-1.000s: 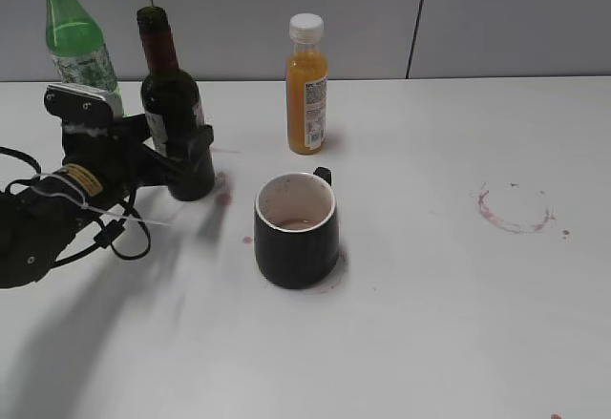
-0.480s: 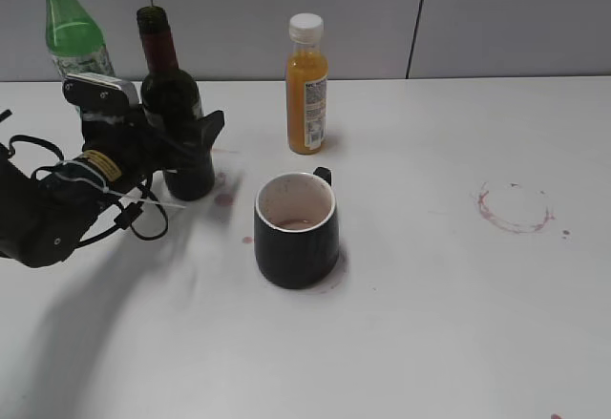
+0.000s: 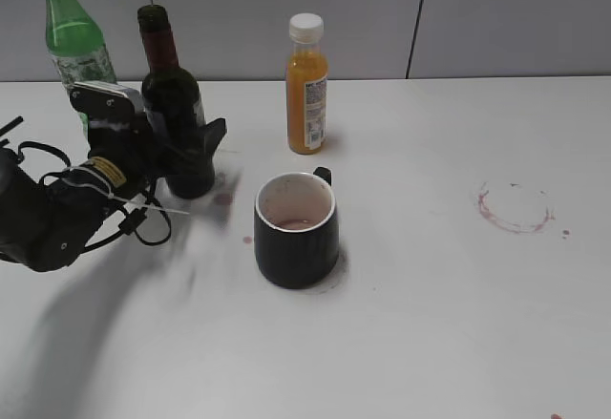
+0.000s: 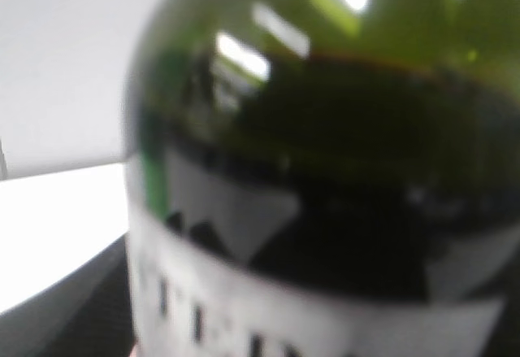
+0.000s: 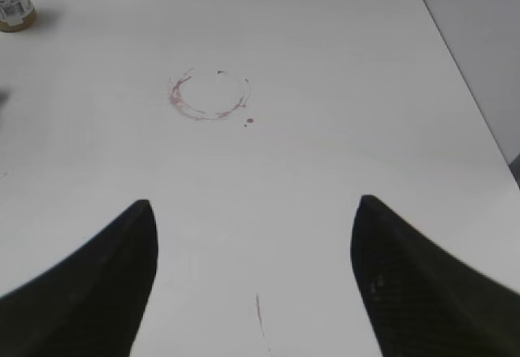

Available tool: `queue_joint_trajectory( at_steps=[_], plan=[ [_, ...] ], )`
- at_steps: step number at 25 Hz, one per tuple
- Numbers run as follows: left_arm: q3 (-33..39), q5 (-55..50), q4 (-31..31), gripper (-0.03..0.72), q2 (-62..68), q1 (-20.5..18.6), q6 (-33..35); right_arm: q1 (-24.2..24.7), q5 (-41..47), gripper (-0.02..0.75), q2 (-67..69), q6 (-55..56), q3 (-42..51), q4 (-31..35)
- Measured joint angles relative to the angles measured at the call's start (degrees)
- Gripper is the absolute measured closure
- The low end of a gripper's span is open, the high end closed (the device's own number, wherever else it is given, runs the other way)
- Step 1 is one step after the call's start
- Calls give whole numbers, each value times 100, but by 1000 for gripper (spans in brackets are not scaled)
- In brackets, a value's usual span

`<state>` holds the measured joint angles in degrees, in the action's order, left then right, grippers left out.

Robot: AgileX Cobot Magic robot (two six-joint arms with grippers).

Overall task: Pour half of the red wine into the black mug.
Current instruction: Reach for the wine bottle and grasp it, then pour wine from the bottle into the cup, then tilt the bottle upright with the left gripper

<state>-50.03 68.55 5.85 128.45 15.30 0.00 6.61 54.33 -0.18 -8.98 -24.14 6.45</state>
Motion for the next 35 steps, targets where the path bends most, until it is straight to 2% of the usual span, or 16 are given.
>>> queue_joint_trajectory(
  at_steps=[6, 14, 17, 24, 30, 35],
  plan=[
    [0, 35, 0, 21, 192, 0, 0, 0, 0, 174, 0, 0, 0, 0],
    [0, 44, -77, 85, 192, 6, 31, 0, 0, 174, 0, 0, 0, 0],
    [0, 44, -77, 137, 192, 6, 43, 0, 0, 174, 0, 0, 0, 0],
    [0, 26, -22, 137, 178, 6, 54, 0, 0, 174, 0, 0, 0, 0],
    [44, -389, -119, 139, -112, 6, 0, 0, 0, 174, 0, 0, 0, 0],
    [403, -418, -226, 141, -687, 6, -31, 0, 0, 174, 0, 0, 0, 0]
  ],
)
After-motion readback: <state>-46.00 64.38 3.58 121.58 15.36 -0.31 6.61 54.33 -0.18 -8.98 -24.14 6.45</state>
